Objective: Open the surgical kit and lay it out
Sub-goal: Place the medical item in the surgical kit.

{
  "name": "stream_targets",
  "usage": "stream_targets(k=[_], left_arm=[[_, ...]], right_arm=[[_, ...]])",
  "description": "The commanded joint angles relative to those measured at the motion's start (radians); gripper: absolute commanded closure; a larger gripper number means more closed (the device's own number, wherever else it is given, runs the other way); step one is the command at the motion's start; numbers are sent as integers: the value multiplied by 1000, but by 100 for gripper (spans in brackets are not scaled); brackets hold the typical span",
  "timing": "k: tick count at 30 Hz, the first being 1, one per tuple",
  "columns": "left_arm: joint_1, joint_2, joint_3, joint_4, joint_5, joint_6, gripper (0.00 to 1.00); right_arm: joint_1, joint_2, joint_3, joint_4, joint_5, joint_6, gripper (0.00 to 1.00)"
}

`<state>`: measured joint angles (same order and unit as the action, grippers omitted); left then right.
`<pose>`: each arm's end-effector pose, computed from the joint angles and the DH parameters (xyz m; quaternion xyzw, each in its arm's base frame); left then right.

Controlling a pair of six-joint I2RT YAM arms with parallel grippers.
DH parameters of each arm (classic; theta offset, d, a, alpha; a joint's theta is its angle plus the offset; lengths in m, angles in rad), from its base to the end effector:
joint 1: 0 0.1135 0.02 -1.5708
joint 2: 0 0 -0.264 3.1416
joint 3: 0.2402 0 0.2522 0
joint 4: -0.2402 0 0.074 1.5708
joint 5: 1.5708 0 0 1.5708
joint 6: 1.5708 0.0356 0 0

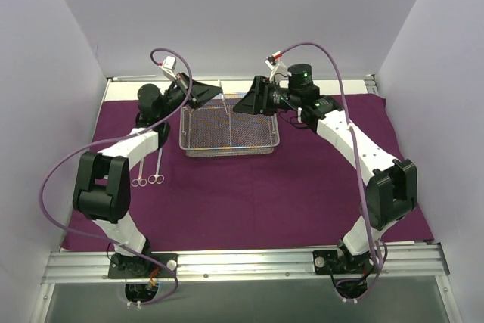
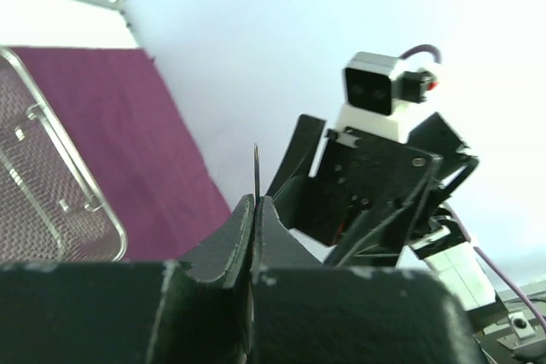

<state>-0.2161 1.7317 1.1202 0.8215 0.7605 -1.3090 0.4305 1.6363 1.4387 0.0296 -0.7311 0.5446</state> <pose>0.3805 -0.1086 0.3034 -0.0571 0.6490 -0.6674 0.3606 0.3430 0.1837 0.3709 -0.1896 0.7255 0.5236 0.4045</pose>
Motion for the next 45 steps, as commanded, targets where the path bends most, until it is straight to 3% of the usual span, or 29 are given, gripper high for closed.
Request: stream_targets(k=[1, 4, 6, 9, 13, 17, 22, 45], left_arm=[[4, -69, -19, 218, -35, -93, 98], [4, -78, -55, 272, -78, -130, 98], [3, -81, -106, 352, -146, -185, 98], [3, -92, -177, 474, -252, -251, 98], [0, -107, -281, 568, -459, -280, 98], [-9, -101, -304, 607, -539, -303, 98], [-16, -113, -321, 620, -572, -311, 98], [-28, -126, -396, 696, -604, -381, 98]], right_arm=[[27, -9, -1, 108, -11, 25, 43], [39, -13, -17, 151, 28, 58, 49], [48, -29, -73, 267, 56, 141, 50], [62, -65, -161, 450, 125, 221, 42], [91, -78, -241, 625, 223, 354, 38], [137, -56, -259, 782, 304, 377, 37], [157, 19, -241, 944, 298, 448, 39], [191, 146, -169, 940, 282, 466, 53]])
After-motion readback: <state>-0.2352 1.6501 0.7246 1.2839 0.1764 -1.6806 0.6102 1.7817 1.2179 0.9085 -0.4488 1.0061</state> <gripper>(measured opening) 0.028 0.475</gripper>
